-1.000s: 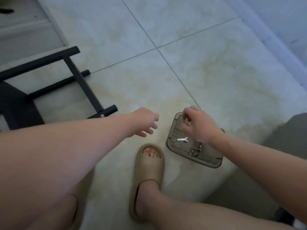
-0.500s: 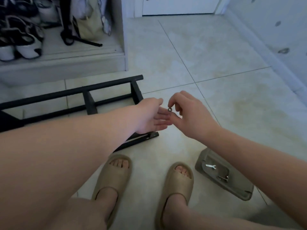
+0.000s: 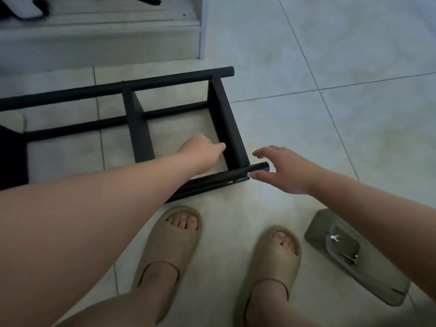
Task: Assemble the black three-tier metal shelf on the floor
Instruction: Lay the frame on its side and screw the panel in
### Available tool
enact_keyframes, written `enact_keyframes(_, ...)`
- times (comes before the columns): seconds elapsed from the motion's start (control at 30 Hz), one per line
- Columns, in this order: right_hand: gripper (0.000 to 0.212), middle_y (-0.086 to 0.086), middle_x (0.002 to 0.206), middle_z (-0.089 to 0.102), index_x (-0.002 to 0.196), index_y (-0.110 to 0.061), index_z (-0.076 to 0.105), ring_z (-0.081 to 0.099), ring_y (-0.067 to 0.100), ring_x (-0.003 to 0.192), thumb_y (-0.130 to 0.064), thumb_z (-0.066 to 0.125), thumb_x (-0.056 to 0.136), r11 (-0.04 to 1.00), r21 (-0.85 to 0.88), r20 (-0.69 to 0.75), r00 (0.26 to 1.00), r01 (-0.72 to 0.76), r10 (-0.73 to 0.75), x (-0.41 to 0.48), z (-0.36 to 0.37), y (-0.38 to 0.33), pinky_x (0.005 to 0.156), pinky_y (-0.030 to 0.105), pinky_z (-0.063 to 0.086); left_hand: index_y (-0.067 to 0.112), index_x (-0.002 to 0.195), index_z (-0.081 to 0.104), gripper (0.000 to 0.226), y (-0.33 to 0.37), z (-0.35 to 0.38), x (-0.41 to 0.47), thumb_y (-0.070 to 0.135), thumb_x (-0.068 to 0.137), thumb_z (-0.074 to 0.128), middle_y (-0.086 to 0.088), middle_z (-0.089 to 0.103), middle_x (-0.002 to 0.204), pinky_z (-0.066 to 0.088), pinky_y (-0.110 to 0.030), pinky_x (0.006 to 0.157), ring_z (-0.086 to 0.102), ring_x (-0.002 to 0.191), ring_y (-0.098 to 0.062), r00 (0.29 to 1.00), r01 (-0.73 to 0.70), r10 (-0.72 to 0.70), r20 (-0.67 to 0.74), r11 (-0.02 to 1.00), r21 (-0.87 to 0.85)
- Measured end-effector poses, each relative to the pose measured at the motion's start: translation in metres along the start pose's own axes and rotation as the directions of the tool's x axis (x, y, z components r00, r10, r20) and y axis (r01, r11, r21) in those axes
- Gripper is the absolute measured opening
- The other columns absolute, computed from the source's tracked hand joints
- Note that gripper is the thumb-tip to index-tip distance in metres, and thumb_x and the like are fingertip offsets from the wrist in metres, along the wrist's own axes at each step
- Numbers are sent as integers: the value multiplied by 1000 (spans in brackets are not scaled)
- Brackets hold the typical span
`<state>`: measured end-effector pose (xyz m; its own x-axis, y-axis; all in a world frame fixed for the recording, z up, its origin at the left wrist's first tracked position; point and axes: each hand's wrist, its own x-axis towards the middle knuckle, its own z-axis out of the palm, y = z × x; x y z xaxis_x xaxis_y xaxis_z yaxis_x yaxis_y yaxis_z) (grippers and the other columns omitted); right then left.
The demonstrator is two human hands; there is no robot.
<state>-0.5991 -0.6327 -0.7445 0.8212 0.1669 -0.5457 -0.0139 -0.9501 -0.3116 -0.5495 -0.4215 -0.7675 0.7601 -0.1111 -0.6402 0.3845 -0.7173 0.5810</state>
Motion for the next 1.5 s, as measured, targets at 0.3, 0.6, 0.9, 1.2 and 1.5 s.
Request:
enact_keyframes(0.3,30,-5,86,58,93,-22,62,54,16,80,-52,62,94,985,127,-51,992,120,-114,28,34,25,69,29,40,24,87,66,45,-45,26,19,68,84,60,-1,59,83,50,-35,65,59,75,-21,904,-426,311,294,717,552)
enact_keyframes(0.6,30,-9,73,53,76,-33,51,49,6,68,-56,61,92,992,104,-36,997,77,-73,0,40,51,55,23,28,22,87,61,36,-31,53,14,58,91,58,5,44,84,36,-31,56,55,77,-22,832,-552,397,388,521,651)
enact_keyframes(0.9,47,-7,73,58,82,-34,56,57,18,73,-81,52,75,994,94,-14,998,-61,62,-35,60,74,58,31,37,24,78,54,45,-14,70,9,69,87,55,3,54,87,50,-35,63,57,73,-20,755,-653,384,531,377,657)
enact_keyframes(1.2,143,4,166,-28,160,-21,-17,-26,28,153,-106,31,55,923,-341,-77,973,180,-218,-15,56,70,124,57,-7,15,56,54,69,-28,75,13,65,99,32,1,54,53,32,-31,54,51,52,-15,816,-479,189,546,750,457)
enact_keyframes(1.5,139,16,167,-21,159,-2,-12,-19,29,155,-101,27,69,857,-421,-69,932,296,-356,-2,62,60,125,56,-2,18,59,67,41,-29,63,33,29,94,50,-1,60,67,41,-31,62,54,65,-19,818,-230,-12,575,910,346)
